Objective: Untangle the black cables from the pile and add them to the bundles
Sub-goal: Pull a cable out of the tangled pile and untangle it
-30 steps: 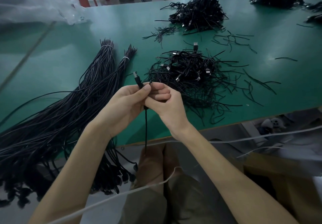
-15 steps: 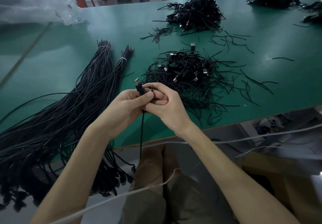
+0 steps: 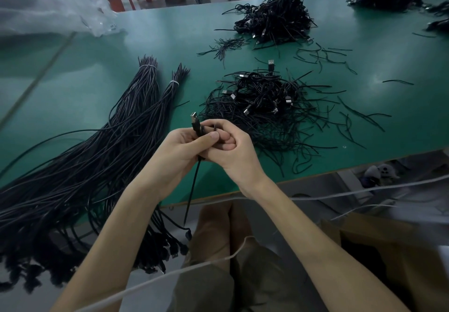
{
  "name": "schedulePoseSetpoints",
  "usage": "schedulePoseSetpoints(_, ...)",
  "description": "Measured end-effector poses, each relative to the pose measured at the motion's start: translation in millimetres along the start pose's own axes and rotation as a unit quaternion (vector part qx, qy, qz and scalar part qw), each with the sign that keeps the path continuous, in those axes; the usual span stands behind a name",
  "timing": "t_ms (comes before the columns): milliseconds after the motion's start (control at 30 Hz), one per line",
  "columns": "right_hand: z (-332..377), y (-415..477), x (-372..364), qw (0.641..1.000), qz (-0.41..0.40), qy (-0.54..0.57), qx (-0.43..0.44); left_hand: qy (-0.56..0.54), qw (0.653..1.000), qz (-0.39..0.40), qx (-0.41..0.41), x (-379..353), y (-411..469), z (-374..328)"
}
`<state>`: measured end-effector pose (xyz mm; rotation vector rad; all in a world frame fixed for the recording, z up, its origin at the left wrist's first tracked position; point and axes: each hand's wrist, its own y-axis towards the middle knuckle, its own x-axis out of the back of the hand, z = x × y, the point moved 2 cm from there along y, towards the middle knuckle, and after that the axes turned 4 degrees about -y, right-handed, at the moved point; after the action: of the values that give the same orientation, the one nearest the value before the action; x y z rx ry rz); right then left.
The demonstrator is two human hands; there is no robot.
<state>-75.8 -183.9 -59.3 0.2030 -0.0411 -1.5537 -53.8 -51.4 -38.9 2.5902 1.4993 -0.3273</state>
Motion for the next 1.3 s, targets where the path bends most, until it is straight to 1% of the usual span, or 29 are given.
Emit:
schedulePoseSetpoints(200,5.0,6.0,4.7,0.997,0.064,-0.036,-0.010,-0.014,0.999,0.035,0.037,4.7,1.5,0.9)
schedulePoseSetpoints(267,4.7,5.7,2.8,0.997,0.059,-0.047,-0.007,-0.018,0.998,0.038,0.046,7.0,2.5,1.4)
schedulePoseSetpoints(433,-0.4,3.1,0.2,0.998,0.004,-0.057,0.014,-0.005,0.998,0.034,0.045,7.8,5.8,0.1)
schedulePoseSetpoints(667,-2.0,-1.9,0.3,0.999,-0.021,-0.003,0.042,0.024,0.994,0.096,0.041,12.1,2.9,-7.4)
schedulePoseSetpoints(833,-8.9,3.2,-0.8,1.000,-0.009,-0.010,0.012,0.023,0.984,0.156,0.079,25.4,3.9,-9.1)
schedulePoseSetpoints(933,-13.8,9.5,4.4,0.999,0.022,-0.048,0.008,0.045,0.977,0.176,0.113,34.9,4.4,-10.1)
schedulePoseSetpoints(1000,-17.0,12.6,6.9,0.996,0.042,-0.081,0.007,0.072,0.975,0.166,0.130,35.8,4.6,-9.8)
schedulePoseSetpoints(1067,-20.1,14.0,6.2,0.996,0.037,-0.084,0.007,0.090,0.978,0.127,0.136,32.7,5.9,-9.7)
schedulePoseSetpoints(1133,-23.3,14.8,5.9,0.998,0.013,-0.065,0.008,0.123,0.985,0.052,0.113,28.0,8.1,-10.2)
schedulePoseSetpoints(1200,-25.9,15.8,9.5,0.999,-0.009,-0.032,0.001,0.179,0.981,-0.039,0.068,25.6,9.8,-10.0)
schedulePoseSetpoints(1233,-27.2,16.5,12.0,1.000,-0.014,-0.019,-0.002,0.202,0.976,-0.067,0.052,25.4,10.1,-9.4)
schedulePoseSetpoints(1300,-28.9,17.4,13.8,1.000,-0.002,-0.010,-0.011,0.221,0.972,-0.068,0.048,24.3,10.0,-8.7)
